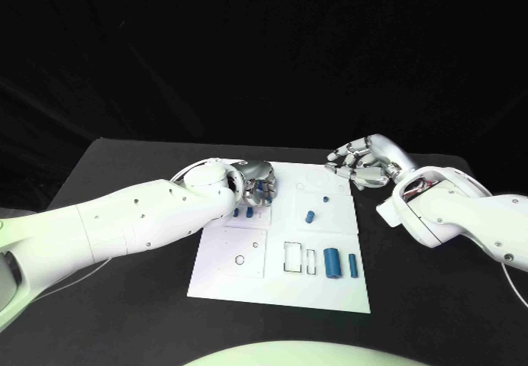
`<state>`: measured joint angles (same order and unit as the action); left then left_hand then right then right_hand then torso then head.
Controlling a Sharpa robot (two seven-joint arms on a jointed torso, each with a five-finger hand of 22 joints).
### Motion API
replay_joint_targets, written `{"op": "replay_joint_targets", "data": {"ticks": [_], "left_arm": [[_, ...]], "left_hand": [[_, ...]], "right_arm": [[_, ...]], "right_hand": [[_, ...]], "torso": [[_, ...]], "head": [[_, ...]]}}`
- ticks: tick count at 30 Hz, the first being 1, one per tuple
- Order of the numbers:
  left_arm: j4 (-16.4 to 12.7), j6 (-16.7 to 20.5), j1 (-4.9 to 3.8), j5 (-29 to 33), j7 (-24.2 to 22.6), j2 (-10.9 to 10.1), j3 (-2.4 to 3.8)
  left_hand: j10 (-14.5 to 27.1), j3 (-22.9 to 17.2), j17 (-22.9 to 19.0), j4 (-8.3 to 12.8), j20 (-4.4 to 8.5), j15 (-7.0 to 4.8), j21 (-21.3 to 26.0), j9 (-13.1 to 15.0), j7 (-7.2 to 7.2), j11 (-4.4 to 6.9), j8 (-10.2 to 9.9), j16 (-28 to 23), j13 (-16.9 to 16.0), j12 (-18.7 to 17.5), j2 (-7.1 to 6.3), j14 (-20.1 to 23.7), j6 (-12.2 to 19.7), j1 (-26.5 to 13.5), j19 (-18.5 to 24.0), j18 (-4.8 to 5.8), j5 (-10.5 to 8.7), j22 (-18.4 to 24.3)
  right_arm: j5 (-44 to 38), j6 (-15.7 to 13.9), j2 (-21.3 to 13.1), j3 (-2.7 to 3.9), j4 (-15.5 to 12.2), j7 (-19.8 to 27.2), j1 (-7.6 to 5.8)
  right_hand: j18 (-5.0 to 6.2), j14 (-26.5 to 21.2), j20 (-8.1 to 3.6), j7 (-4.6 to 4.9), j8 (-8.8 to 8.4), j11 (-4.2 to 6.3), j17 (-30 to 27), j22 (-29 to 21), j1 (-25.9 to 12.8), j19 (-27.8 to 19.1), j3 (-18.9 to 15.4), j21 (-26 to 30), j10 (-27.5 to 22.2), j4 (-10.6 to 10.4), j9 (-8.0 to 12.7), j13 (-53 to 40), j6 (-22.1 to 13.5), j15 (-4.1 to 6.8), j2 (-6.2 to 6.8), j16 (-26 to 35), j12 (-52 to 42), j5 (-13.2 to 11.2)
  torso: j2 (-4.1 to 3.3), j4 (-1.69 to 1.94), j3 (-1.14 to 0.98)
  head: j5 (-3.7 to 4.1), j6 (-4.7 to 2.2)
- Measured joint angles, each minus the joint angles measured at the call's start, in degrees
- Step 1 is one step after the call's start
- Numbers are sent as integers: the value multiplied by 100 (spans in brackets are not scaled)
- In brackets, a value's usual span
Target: Assemble the parts on the task board
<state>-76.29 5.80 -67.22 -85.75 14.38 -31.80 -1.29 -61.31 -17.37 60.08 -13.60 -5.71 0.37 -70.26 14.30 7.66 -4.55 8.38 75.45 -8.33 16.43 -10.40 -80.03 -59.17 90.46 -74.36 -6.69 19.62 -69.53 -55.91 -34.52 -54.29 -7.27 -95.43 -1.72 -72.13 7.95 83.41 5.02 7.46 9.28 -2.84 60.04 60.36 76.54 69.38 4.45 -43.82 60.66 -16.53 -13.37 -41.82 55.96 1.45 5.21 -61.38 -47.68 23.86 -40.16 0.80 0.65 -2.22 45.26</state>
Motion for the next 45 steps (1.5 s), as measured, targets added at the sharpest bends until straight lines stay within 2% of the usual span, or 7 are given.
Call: {"op": "replay_joint_targets", "data": {"ticks": [5, 7, 18, 30, 38, 42, 45], "left_arm": [[22, -35, -4, -1, 19, 12, 6], [31, -45, -6, -1, 21, 19, 8], [83, -95, -16, -6, 31, 63, 17], [75, -40, 0, -3, 3, 45, 11], [3, 110, 28, 189, -57, -100, 3], [-57, 214, 41, 362, -97, -184, 37], [-128, 299, 41, 486, -129, -249, 84]], "left_hand": [[-52, -81, 7, 62, -1, -9, -51, -42, 20, -6, -24, 26, 27, -46, 0, -25, -20, 0, -40, 0, 0, -60], [-113, -133, 17, 82, 3, 4, -106, -54, 15, 2, -35, 55, 43, -49, 24, -38, -59, 24, -77, 90, 0, -100], [-470, -351, 42, 302, 50, -66, -341, -106, -31, 64, -53, 92, 64, -140, 67, -109, -363, 67, -234, 89, -33, -350], [-603, -376, -17, 327, 64, -66, -363, -153, -51, 95, -80, 92, 67, -279, 51, -109, -481, -73, -248, 89, -114, -387], [-624, -376, -10, 327, 85, -88, -430, -174, -51, 75, -89, 116, 76, -315, 31, -130, -481, -138, -269, 89, -133, -443], [-644, -391, -1, 343, 70, -88, -466, -175, -31, 94, -89, 116, 76, -315, 30, -130, -500, -138, -296, 152, -134, -478], [-644, -392, -1, 343, 90, -88, -466, -178, -31, 94, -90, 116, 76, -339, 30, -130, -501, -138, -316, 152, -134, -494]], "right_arm": [[0, 0, -2, 0, -3, 0, 0], [0, 0, -2, 0, -4, 0, 0], [0, 0, -2, 0, -8, 0, 0], [1, -3, -3, 0, -11, 2, 0], [1, -7, -29, 0, 1, 4, 0], [1, -10, -36, 0, 11, 4, 0], [1, -13, -37, 0, 16, 4, 0]], "right_hand": [[0, 0, 0, 0, 0, 0, 0, 0, 0, 0, 0, 0, 0, 0, 0, 0, 0, 0, 0, 0, 0, 0], [0, 0, 0, 0, 0, 0, 0, 0, 0, 0, 0, 0, 0, 0, 0, 0, 0, 0, 0, 0, 0, 0], [0, 0, 0, 0, 0, 0, 12, -1, 0, 0, 0, 0, 0, 0, 0, 12, 0, 0, 0, 0, 0, 0], [0, 0, 0, 0, 0, -1, 11, -1, 0, 0, 0, 0, 1, 0, 0, 12, 0, 0, 0, 0, 0, 0], [0, 0, 0, 0, 0, -1, 11, -2, 0, 0, 0, 0, 1, 0, 0, 17, 0, 0, 0, 0, 0, 0], [0, 0, 0, 0, 0, -1, 10, -2, 0, 0, 0, 0, 1, 0, 0, 17, 0, 0, 0, 0, 0, 0], [0, 0, 0, 0, 0, -1, 10, -2, 0, 0, 0, 0, 1, 0, 0, 17, 0, 0, 0, 0, 0, 0]], "torso": [[-1, 2, -1], [-1, 2, -1], [0, -1, 1], [3, 3, 1], [6, 7, 3], [6, 4, 1], [6, 3, 0]], "head": [[4, 1], [4, 2], [-2, 15], [4, -5], [30, -43], [29, -61], [22, -74]]}}
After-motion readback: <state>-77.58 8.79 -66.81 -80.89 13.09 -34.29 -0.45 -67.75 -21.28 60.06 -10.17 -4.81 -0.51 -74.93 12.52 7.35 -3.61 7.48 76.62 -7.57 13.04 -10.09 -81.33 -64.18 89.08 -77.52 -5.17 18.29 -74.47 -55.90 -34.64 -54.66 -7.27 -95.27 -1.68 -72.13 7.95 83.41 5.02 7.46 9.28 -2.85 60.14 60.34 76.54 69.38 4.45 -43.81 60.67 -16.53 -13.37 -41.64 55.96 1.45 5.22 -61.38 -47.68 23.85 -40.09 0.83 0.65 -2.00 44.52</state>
